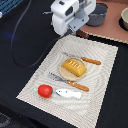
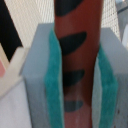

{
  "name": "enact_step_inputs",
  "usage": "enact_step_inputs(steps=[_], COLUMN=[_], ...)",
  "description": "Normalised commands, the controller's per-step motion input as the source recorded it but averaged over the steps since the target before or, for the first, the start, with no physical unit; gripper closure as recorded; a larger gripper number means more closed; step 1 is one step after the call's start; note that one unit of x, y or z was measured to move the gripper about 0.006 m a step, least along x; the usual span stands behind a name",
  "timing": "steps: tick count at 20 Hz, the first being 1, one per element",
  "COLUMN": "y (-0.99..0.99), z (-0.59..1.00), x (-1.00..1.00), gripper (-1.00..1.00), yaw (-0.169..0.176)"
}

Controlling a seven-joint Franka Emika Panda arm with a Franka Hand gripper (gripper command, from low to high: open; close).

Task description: Interact with the objects in diverse but meaningful ways.

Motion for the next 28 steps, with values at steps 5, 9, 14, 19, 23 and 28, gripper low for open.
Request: enact_step_inputs(steps=[5, 9, 14, 19, 23, 28], y=[0.44, 0.40, 0.01, 0.00, 0.00, 0.09], z=[-0.38, -0.44, -0.39, -0.30, -0.01, 0.19], x=[0.75, 0.56, 0.43, -0.06, -0.17, -0.08], gripper=[1.00, 1.00, 1.00, -1.00, -1.00, -1.00], yaw=[0.000, 0.000, 0.000, 0.008, 0.016, 0.010])
